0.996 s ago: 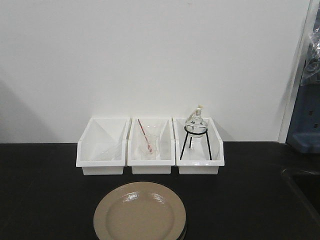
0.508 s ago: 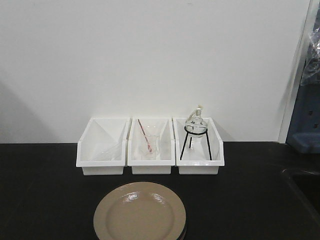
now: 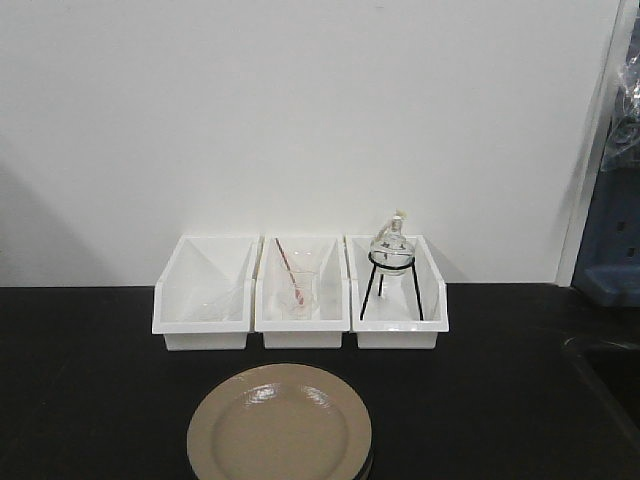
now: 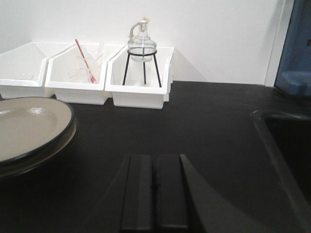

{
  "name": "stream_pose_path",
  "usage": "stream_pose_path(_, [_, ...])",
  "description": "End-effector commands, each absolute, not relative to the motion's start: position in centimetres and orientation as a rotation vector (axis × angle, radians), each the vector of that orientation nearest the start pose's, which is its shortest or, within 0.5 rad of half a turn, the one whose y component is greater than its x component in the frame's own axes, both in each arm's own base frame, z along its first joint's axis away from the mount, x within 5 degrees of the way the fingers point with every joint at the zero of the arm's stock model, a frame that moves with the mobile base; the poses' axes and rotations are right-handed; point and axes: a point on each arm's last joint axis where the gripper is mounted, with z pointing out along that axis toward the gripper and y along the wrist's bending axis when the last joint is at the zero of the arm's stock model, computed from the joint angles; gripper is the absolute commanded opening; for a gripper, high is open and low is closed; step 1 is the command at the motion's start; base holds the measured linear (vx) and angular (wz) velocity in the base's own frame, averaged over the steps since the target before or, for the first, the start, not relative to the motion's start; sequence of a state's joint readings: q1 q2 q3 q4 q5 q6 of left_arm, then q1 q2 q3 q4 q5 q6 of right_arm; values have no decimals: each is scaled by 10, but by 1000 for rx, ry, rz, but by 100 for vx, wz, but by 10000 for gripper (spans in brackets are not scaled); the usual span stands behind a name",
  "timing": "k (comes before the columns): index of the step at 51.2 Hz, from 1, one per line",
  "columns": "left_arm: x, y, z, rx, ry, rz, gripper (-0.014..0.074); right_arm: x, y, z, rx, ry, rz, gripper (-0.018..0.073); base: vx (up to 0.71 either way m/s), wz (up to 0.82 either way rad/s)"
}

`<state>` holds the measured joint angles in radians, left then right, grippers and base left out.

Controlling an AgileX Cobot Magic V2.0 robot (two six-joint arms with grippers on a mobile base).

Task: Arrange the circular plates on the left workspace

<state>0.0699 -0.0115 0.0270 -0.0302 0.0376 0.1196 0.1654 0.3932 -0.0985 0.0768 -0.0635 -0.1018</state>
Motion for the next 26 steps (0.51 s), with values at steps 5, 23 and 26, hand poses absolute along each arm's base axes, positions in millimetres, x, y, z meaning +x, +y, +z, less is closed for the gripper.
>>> stream_pose_path(5, [56,4,203,10,1456,117,0,72,13,206,-124,1559,144,-2,0,0])
stream_pose_path(23, [56,4,203,10,1460,117,0,56,9,200,-124,1475,125,-2,0,0])
stream_pose_path(26, [56,4,203,10,1460,117,0,56,9,200,-124,1475,125,-2,0,0])
